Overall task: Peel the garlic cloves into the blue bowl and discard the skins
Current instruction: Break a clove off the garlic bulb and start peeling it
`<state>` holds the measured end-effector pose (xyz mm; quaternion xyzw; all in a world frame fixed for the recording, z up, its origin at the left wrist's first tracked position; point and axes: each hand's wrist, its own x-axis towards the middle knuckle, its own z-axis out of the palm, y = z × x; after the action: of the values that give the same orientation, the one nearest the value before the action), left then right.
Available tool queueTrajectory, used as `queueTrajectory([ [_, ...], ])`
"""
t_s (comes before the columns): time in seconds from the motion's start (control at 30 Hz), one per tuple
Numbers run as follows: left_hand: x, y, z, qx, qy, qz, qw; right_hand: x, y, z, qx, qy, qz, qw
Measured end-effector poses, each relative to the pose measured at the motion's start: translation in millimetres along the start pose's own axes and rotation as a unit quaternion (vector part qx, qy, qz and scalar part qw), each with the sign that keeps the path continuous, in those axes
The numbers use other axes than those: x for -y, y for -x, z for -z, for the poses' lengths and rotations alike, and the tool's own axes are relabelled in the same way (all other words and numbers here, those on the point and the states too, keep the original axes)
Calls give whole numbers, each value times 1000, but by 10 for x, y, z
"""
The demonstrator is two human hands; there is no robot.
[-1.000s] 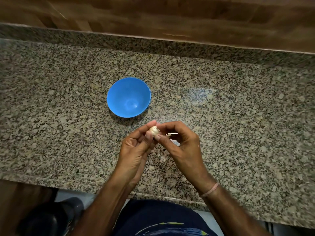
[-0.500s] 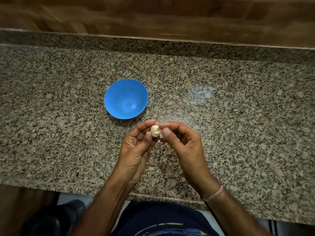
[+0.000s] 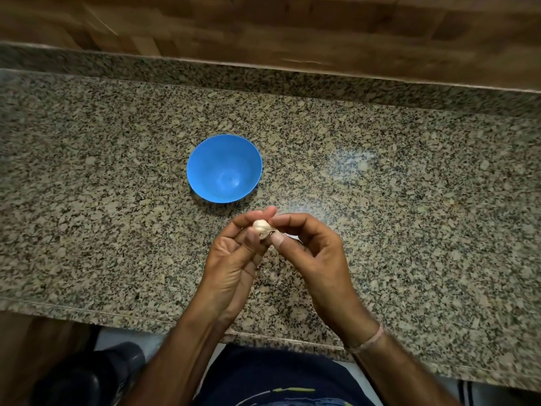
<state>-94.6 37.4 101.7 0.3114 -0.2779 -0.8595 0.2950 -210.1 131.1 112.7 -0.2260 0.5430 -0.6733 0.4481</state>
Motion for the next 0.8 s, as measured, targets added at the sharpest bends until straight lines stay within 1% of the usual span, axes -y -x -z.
queueTrajectory([
  [0.17,5,28,10,-32,2,10,999,-39,-36,2,-12,40,14,999],
  [0.27,0,51,3,-46,3,14,999,-66,-30,9,-14,56,28,998],
  [0.33,0,59,-6,-47,2,10,999,-82,-13,3,-16,86,46,995],
  [0.5,-8,118,-21,-44,-47,-5,998,-80,41,24,-16,202,126,971],
  [0.6,-18,166,-23,-56,-81,-20,995,-78,68,31,-19,247,150,957],
  [0.8,-31,241,-74,-73,-105,-39,991,-81,104,7,-21,313,202,928],
])
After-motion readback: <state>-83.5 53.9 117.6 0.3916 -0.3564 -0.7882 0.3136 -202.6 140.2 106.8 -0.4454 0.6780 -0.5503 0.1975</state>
